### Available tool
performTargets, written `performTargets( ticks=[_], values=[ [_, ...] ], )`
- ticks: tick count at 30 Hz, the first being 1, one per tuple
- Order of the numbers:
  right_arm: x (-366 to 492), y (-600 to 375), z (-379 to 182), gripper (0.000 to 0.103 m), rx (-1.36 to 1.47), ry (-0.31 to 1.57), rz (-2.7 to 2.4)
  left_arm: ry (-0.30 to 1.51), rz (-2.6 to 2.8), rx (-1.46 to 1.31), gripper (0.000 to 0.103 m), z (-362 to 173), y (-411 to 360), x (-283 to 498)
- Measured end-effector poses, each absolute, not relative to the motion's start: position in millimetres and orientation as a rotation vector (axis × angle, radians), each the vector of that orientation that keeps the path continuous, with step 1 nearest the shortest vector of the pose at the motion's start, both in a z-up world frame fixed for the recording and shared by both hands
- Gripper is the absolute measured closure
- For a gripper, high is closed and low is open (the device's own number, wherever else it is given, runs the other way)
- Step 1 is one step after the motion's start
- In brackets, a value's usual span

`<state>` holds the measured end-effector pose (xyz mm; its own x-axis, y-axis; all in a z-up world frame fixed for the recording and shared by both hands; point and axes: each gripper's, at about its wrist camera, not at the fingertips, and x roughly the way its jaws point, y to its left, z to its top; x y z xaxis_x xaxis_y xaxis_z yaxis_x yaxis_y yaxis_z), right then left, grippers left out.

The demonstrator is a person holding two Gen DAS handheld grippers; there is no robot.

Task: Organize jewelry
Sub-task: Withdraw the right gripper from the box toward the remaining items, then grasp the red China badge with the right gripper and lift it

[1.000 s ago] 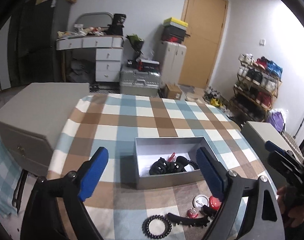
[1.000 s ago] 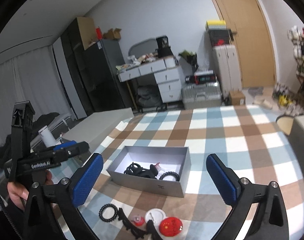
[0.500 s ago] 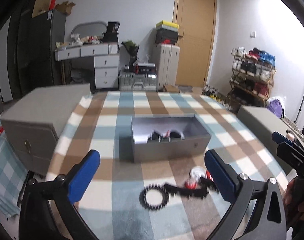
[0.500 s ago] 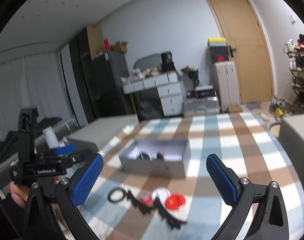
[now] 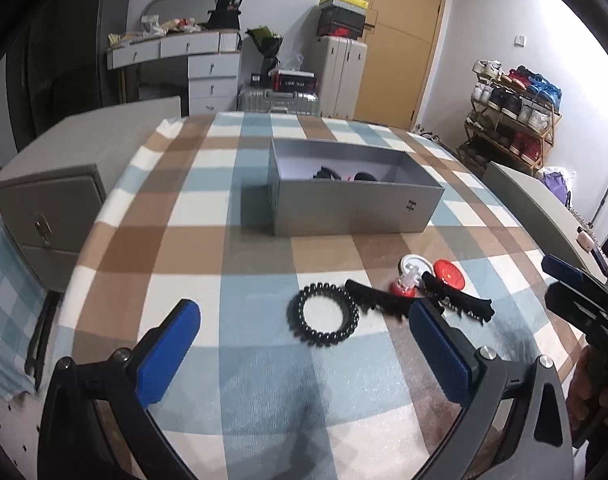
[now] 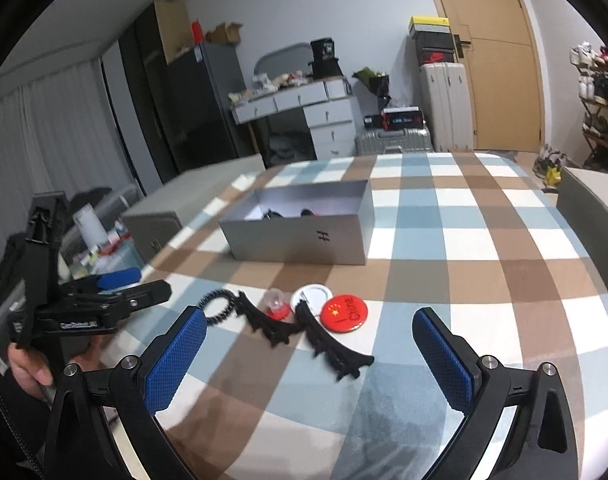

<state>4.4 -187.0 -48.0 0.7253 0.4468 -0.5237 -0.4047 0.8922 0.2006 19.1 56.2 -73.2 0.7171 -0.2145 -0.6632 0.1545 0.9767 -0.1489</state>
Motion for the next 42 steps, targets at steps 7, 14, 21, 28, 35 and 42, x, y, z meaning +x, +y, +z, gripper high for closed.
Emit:
performTargets(
  ticks=[7,14,21,28,35,42],
  values=[
    [31,-180,-56,0.000,0.084,0.657,0.456,0.762,-0.229,-0.104,0.001,-78,59,25],
    [63,-192,-70,0.010,0.154,0.755,0.401,0.793,-0.244,-0.105,0.001,-84,59,31],
    [91,-191,-87,0.032,0.123,0.882,0.350,0.796,-0.266,-0.098,0.001,-81,56,33],
    [92,-177,-91,0.037,0.000,0.887,0.334,0.818,-0.273,-0.105,0.001,-85,57,38],
    [87,-156,-100,0.036,-0.123,0.886,0.319,0.836,-0.275,-0.107,0.001,-87,57,40],
    [85,-145,-101,0.045,-0.191,0.881,0.317,0.840,-0.269,-0.109,0.001,-87,59,39]
  ],
)
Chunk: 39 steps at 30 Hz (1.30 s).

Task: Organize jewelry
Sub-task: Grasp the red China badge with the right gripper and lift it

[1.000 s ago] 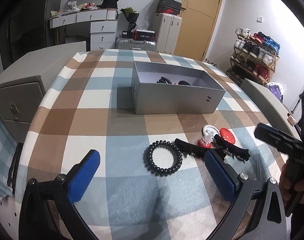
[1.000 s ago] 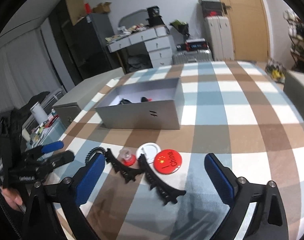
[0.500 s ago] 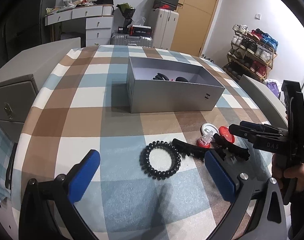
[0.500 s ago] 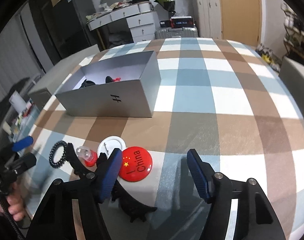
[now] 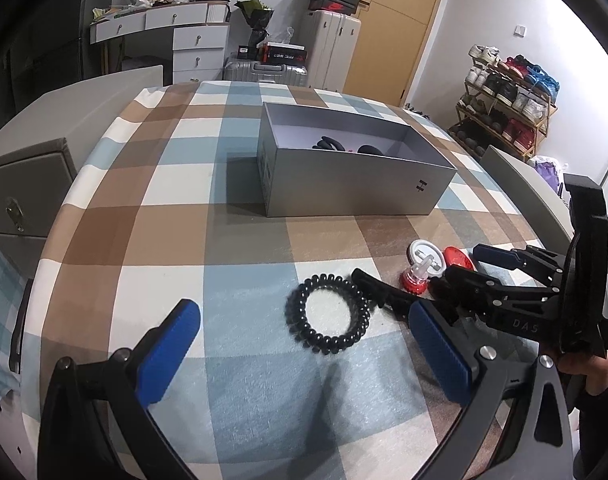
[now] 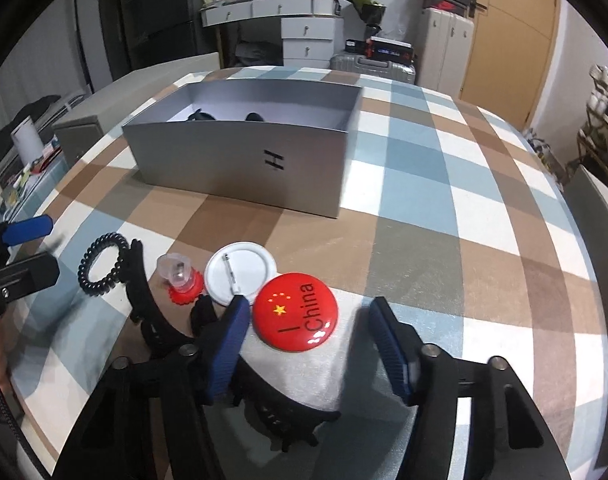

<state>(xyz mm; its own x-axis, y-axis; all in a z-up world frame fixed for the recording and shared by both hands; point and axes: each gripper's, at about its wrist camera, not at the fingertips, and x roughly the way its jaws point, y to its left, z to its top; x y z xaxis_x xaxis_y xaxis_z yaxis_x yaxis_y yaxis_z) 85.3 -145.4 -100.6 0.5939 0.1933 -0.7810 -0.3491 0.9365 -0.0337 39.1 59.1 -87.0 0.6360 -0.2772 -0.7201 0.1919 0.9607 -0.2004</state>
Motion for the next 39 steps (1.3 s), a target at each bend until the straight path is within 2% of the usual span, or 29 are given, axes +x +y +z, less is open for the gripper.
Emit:
performTargets(
  ticks=[3,5,16,23,27,29,32,34,35,39],
  values=[
    [84,-143,-101,0.050,-0.194,0.877,0.328,0.846,-0.264,-0.102,0.001,-87,59,38],
    [82,-140,-100,0.062,-0.206,0.869,0.340,0.846,-0.262,-0.097,0.001,-87,59,37],
    [76,-165,-89,0.062,-0.069,0.823,0.349,0.844,-0.260,-0.090,0.001,-78,57,40],
    [70,-202,-72,0.062,0.069,0.761,0.329,0.914,-0.400,-0.087,0.001,-74,25,64],
    [66,-212,-71,0.062,0.088,0.753,0.311,0.921,-0.441,0.006,0.002,-77,2,76],
    [62,-217,-71,0.062,0.100,0.739,0.317,0.935,-0.472,0.018,0.006,-78,-4,79],
    [59,-221,-72,0.062,0.107,0.726,0.325,0.985,-0.512,0.027,0.018,-84,-10,86],
    [59,-222,-73,0.062,0.115,0.724,0.328,1.011,-0.527,0.027,0.034,-87,-12,88],
    [59,-223,-73,0.062,0.118,0.724,0.328,1.022,-0.538,0.021,0.038,-89,-12,89],
    [60,-228,-76,0.062,0.133,0.732,0.321,1.060,-0.573,0.009,0.071,-93,-14,90]
  ],
)
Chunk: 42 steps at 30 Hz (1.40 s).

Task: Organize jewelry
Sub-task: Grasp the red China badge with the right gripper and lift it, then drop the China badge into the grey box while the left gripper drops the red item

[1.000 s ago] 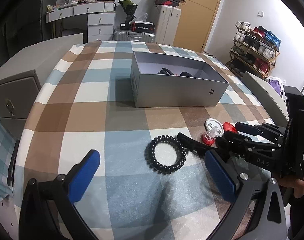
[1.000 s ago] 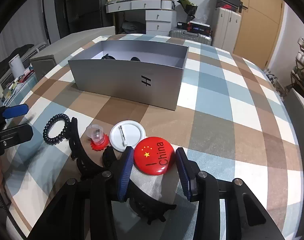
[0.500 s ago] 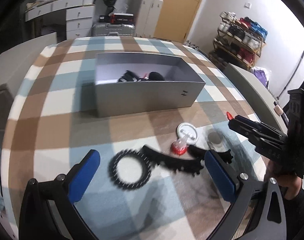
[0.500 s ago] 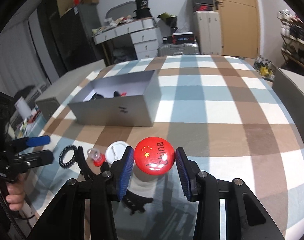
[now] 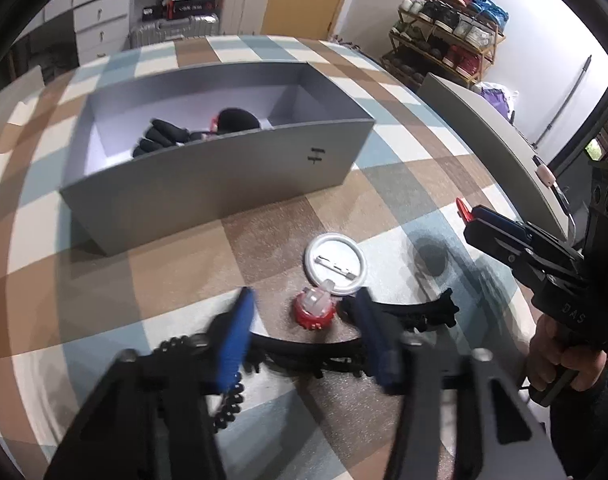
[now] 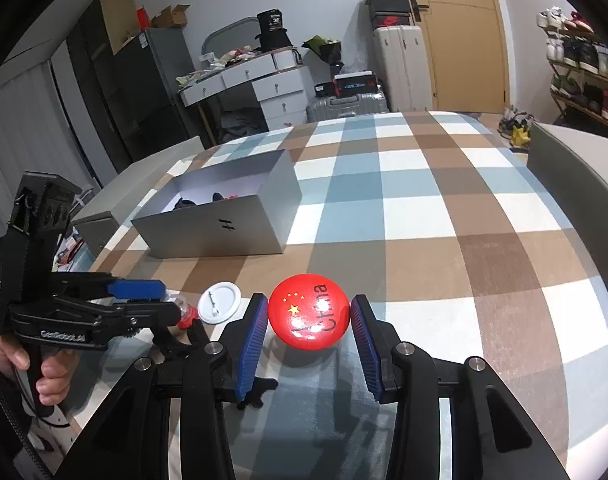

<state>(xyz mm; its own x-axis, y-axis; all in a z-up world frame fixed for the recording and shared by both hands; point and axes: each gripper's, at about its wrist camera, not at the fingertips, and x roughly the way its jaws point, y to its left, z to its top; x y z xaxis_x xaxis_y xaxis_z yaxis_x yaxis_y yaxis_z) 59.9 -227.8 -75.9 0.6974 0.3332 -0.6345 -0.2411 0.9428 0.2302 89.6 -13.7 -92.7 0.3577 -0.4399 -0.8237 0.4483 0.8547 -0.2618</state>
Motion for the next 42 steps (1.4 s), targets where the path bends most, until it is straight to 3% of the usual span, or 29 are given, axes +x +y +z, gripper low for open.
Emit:
performTargets(
  ticks=[1,5,25,42],
  values=[
    [60,-229,-77,0.062,0.140,0.735,0.319,1.064,-0.580,0.011,0.079,-92,-16,89],
    [62,-235,-80,0.062,0.170,0.746,0.311,1.064,-0.611,0.033,0.090,-91,-20,84],
    [56,-232,-67,0.062,0.203,0.743,0.343,0.951,-0.574,0.086,0.090,-69,-14,66],
    [74,-182,-12,0.062,0.181,0.679,0.478,0.787,-0.513,-0.024,0.090,-21,26,60]
  ],
)
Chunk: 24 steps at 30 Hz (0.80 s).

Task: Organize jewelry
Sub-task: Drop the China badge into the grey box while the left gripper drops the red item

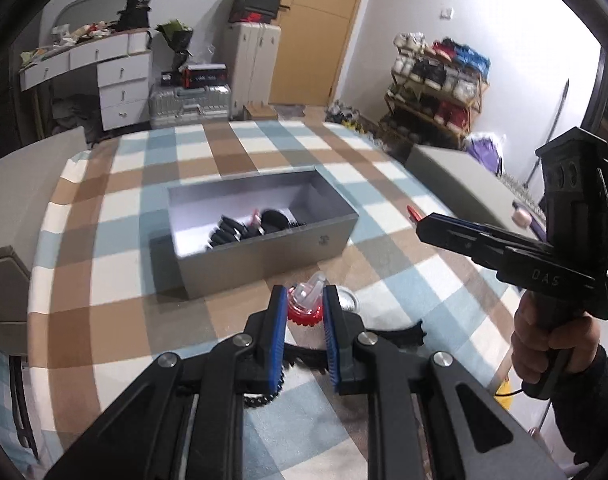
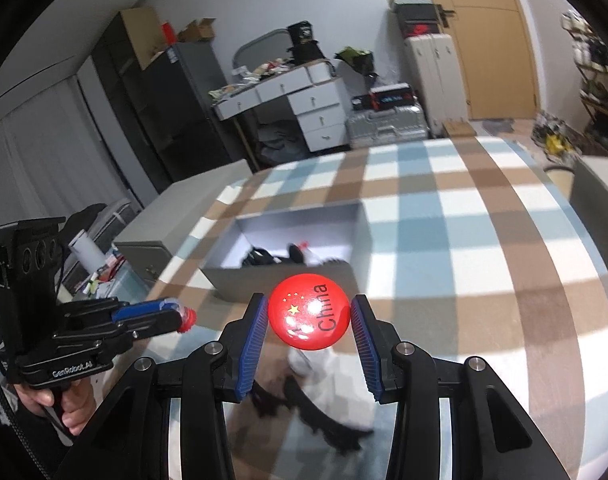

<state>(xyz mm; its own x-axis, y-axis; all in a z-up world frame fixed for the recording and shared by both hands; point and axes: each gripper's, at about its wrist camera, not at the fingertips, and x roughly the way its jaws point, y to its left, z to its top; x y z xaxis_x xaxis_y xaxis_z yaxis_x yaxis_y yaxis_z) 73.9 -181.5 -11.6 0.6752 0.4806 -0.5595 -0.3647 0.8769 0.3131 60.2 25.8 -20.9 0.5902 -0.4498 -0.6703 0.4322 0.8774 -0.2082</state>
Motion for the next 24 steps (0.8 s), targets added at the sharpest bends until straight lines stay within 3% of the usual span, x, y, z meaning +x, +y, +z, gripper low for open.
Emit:
performTargets(
  ticks=[15,24],
  values=[
    [129,-145,24,0.062,0.165,0.617,0.568,0.752,-0.510,-0.116,0.090,-2,38,114],
    [174,-142,-9,0.062,0.157,0.698,0.523,0.800,-0.512,-0.146,0.090,-24,28,148]
  ],
)
